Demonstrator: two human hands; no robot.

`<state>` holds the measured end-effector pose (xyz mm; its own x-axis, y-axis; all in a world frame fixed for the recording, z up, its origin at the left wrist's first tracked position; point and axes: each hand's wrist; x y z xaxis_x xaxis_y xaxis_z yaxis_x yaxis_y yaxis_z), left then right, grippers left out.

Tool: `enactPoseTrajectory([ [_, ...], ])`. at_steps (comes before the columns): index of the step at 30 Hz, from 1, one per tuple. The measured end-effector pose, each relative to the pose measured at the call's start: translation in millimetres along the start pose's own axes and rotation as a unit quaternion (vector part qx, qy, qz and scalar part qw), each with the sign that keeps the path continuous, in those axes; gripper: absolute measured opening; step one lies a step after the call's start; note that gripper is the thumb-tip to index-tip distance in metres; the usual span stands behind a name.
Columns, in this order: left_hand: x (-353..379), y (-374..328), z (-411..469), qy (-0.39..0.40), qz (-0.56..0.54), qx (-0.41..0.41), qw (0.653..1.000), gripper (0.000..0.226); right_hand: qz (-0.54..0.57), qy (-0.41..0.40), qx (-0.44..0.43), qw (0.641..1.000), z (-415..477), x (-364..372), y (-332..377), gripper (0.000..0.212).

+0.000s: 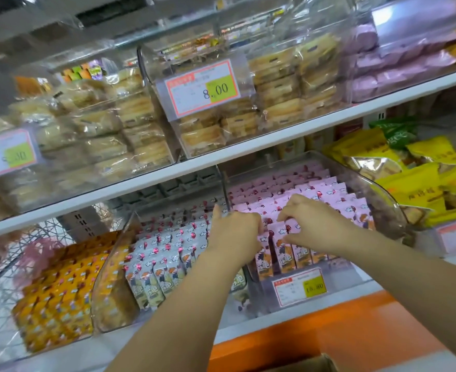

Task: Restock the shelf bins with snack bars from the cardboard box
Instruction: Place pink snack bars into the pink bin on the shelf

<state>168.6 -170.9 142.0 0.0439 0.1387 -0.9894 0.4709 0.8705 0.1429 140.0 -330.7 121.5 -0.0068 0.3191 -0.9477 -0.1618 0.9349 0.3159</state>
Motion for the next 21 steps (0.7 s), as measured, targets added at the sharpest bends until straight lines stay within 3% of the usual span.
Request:
enactPoseTrajectory([
  [6, 0.2, 1.1, -4.6, -0.012, -0.032, -0.016, 0.999, 0.03, 0.022, -0.021, -0.028, 0.999, -5.8, -3.4, 4.3, 0.047],
  [12, 3.7, 7.3, -46.2, -0.103, -0.12, 0.0, 0.987, 0.027, 0.049, -0.074, -0.045, 0.995, -37.1, -7.9, 38.2, 0.031],
  [17, 29.7, 13.3, -112.1, -0.222, -0.226, 0.036, 0.948, 0.019, 0.097, -0.067, -0.066, 0.991, -84.0, 36.5, 76.8, 0.018],
  [21, 85.4, 35.5, -167.4, -0.241, -0.315, 0.007, 0.918, 0.016, 0.102, -0.034, -0.049, 0.993, -116.1, 92.2, 94.5, 0.018],
])
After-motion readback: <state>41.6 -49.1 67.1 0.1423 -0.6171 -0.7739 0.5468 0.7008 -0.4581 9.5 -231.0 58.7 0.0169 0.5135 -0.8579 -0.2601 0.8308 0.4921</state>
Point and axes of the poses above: each hand's wrist, its own z-axis towards the middle knuckle, its own x-axis out of the palm, y = z × x, and after that the axes turned 8 degrees about y, right-handed
